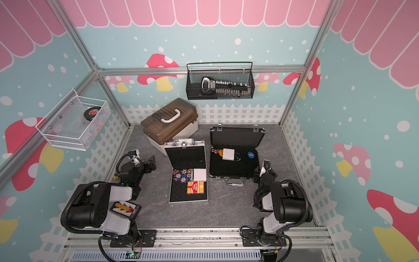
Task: Open the poker set cases
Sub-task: Reset both arms
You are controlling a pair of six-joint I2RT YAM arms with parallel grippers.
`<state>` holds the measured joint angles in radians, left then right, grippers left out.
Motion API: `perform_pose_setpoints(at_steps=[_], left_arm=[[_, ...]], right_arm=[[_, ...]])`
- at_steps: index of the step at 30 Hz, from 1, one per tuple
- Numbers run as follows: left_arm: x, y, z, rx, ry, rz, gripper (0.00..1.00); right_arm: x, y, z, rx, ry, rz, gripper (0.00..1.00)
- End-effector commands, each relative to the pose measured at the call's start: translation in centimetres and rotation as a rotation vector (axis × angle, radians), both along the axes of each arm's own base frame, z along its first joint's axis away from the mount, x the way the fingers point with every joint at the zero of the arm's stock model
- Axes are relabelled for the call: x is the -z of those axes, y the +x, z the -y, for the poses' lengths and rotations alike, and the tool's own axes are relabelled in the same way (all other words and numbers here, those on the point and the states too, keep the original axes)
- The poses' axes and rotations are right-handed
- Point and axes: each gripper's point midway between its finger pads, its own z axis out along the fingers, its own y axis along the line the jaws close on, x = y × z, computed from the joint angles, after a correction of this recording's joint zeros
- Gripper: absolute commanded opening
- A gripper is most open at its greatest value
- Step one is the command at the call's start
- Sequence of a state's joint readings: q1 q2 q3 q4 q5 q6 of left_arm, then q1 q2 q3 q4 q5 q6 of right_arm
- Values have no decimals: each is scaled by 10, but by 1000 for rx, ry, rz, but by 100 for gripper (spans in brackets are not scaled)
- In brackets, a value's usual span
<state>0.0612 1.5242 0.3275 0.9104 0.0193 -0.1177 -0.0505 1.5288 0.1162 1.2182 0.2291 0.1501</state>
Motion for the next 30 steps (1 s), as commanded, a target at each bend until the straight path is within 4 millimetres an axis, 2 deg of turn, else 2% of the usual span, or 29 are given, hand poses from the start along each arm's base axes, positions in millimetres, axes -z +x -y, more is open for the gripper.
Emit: perform_pose_setpoints(at_steps=[1,5,8,12,30], left_arm=[[-12,13,0,-37,64,19,99],[-12,12,1,-32,63,8,99],[-14,14,2,-37,73,18,99],[-13,14,2,-36,75,11,99],[-13,14,2,-37,75,11,99]], right_arm=[[-28,13,2,30,-22,98,98],[-27,19,-1,12,-25,66,99],[-24,31,-8,-32,-27,16,99],[-20,51,-29,-170,-42,-54,99],[-19,54,-33,-193,-43,-59,99]])
